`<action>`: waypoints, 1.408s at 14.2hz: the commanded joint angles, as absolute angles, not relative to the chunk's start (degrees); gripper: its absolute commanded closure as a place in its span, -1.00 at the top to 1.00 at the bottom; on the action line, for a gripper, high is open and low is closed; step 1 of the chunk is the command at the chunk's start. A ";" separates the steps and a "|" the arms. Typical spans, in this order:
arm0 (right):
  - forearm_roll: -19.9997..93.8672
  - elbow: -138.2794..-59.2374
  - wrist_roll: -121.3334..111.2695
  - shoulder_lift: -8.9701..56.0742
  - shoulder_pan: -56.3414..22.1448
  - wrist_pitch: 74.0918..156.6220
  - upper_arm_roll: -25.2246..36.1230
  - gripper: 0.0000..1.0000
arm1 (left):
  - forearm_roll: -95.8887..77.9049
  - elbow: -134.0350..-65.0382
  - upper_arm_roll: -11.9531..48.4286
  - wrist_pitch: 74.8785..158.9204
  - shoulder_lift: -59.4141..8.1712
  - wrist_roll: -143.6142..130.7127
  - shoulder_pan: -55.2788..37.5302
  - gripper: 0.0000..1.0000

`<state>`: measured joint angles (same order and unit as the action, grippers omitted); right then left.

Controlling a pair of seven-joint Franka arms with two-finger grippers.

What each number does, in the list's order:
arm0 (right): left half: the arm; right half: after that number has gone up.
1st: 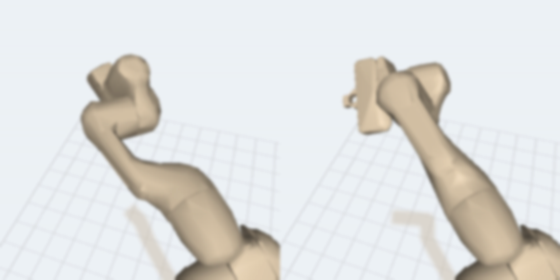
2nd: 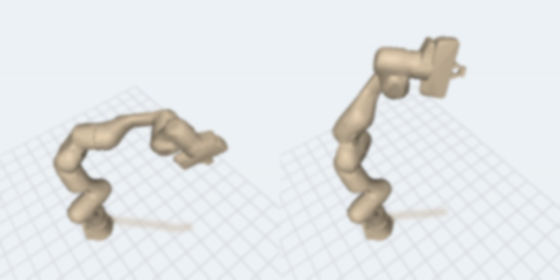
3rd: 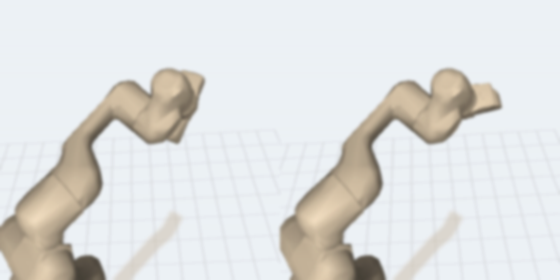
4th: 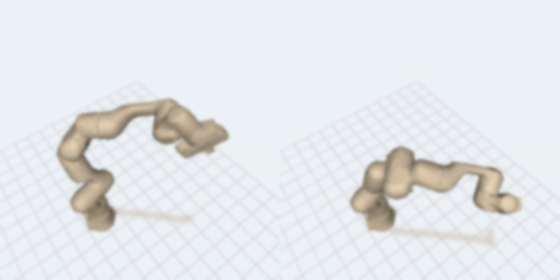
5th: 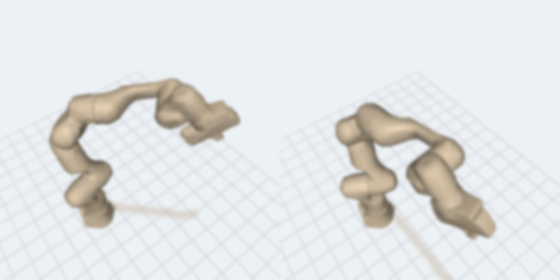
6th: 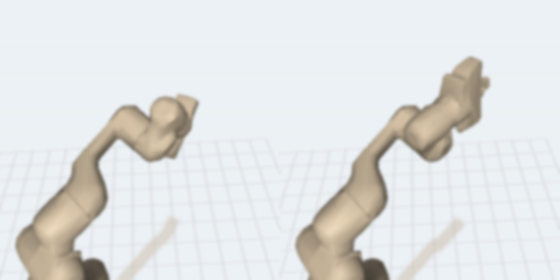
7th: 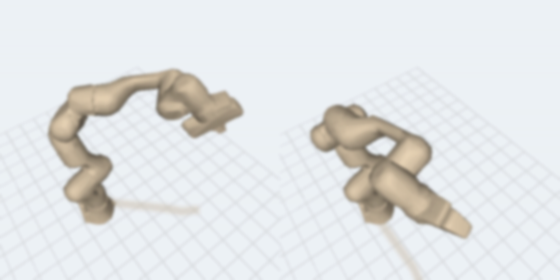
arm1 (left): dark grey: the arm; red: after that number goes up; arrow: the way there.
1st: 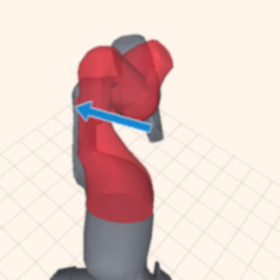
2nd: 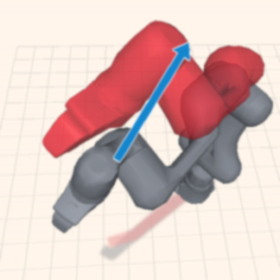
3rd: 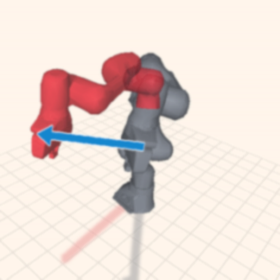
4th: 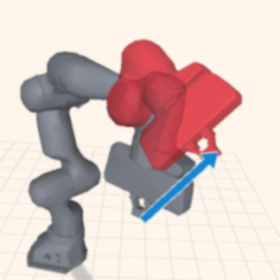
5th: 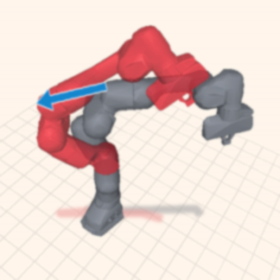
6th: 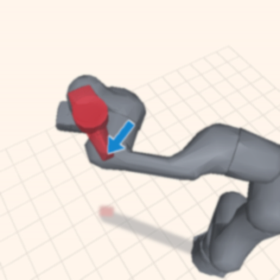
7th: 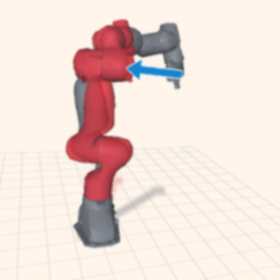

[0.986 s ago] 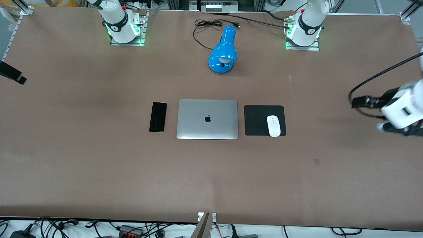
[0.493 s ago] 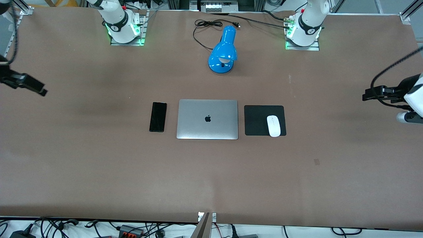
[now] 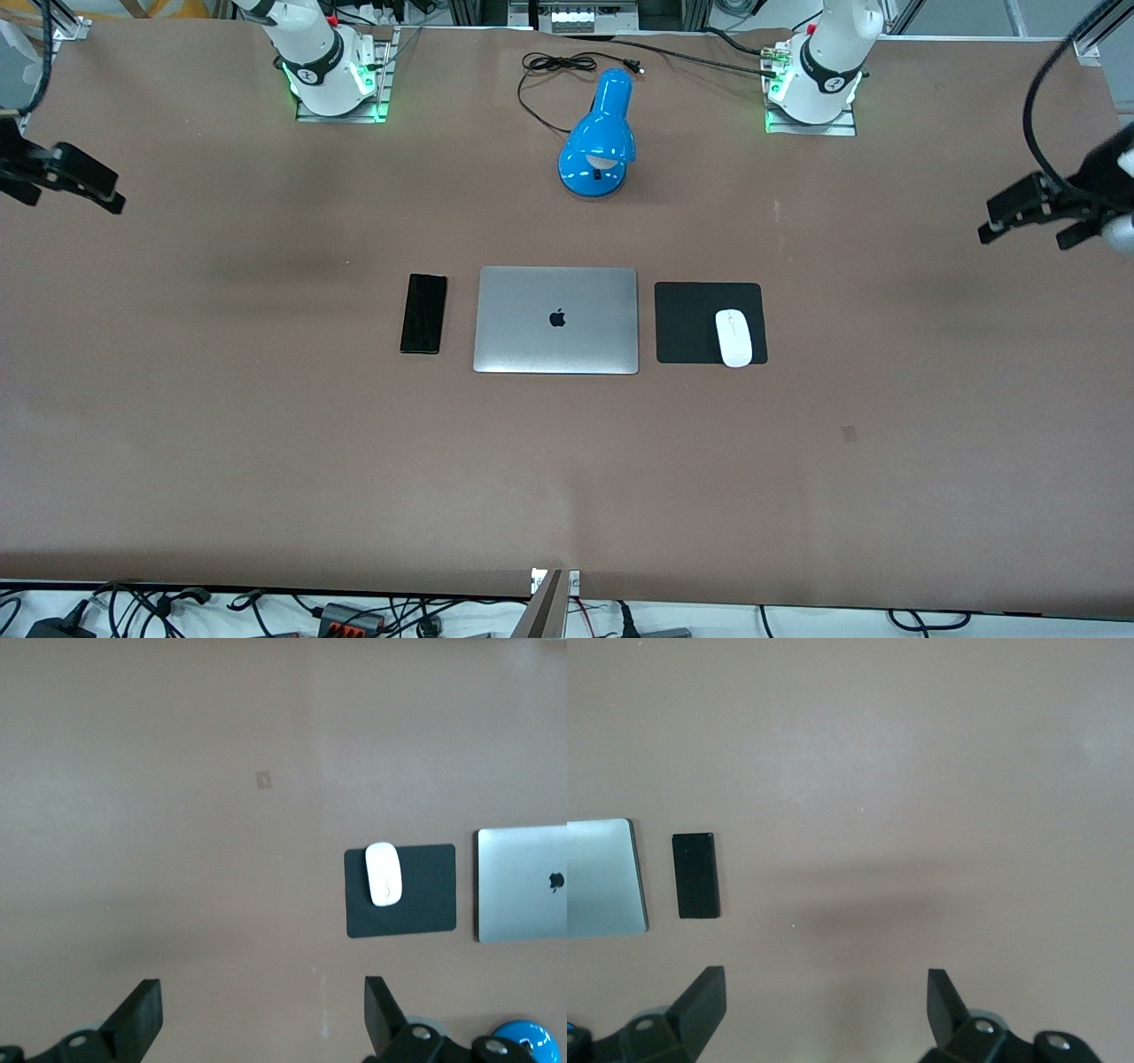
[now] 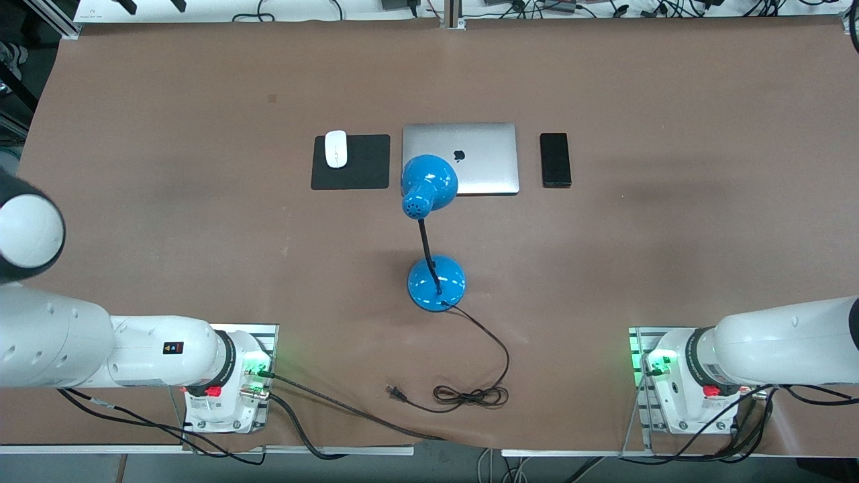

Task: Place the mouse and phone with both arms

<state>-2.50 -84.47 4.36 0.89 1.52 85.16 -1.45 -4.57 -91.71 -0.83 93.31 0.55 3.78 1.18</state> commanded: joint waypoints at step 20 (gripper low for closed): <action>-2.81 -91.32 2.29 2.55 0.09 87.28 -0.18 1.00 | -0.44 -90.62 1.41 89.74 -0.53 0.35 0.44 1.00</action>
